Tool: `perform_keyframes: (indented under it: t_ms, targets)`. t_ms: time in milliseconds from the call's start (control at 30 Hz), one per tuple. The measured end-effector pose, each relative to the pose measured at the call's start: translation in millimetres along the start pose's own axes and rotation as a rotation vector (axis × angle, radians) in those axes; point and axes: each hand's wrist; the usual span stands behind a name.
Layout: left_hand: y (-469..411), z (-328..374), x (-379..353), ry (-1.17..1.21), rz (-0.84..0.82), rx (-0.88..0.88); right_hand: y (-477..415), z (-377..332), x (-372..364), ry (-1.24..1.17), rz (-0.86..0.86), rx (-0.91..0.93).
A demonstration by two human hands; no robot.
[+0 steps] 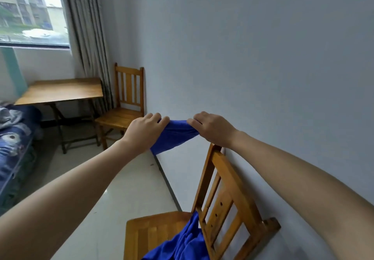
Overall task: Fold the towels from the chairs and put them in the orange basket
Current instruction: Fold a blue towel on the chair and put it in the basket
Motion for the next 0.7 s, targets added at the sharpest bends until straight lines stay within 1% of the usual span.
perform_keyframes:
  t_ms: [167, 333, 433, 533, 633, 700]
  targets:
    - [13, -30, 25, -0.059, 0.039, 0.017, -43, -9, -10, -0.069, 0.054, 0.044]
    - [49, -71, 56, -0.158, 0.063, 0.036, -95, -42, -31, -0.129, 0.121, 0.085]
    - [85, -106, 75, -0.243, 0.068, 0.062, -134, -73, -53, -0.150, 0.158, 0.127]
    - [123, -142, 106, -0.334, 0.053, 0.086, -176, -114, -78, -0.201, 0.182, 0.131]
    - [173, -184, 146, -0.410, 0.030, 0.148, -231, -167, -104, -0.252, 0.207, 0.163]
    - [208, -211, 172, -0.469, -0.003, 0.182, -267, -204, -119, -0.286, 0.253, 0.192]
Point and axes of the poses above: each hand's wrist, its own y-axis away from the middle knuckle, its own x-axis out of the back of the hand, z = x × y, and after that the axes turned 15 degrees about z, right-handed
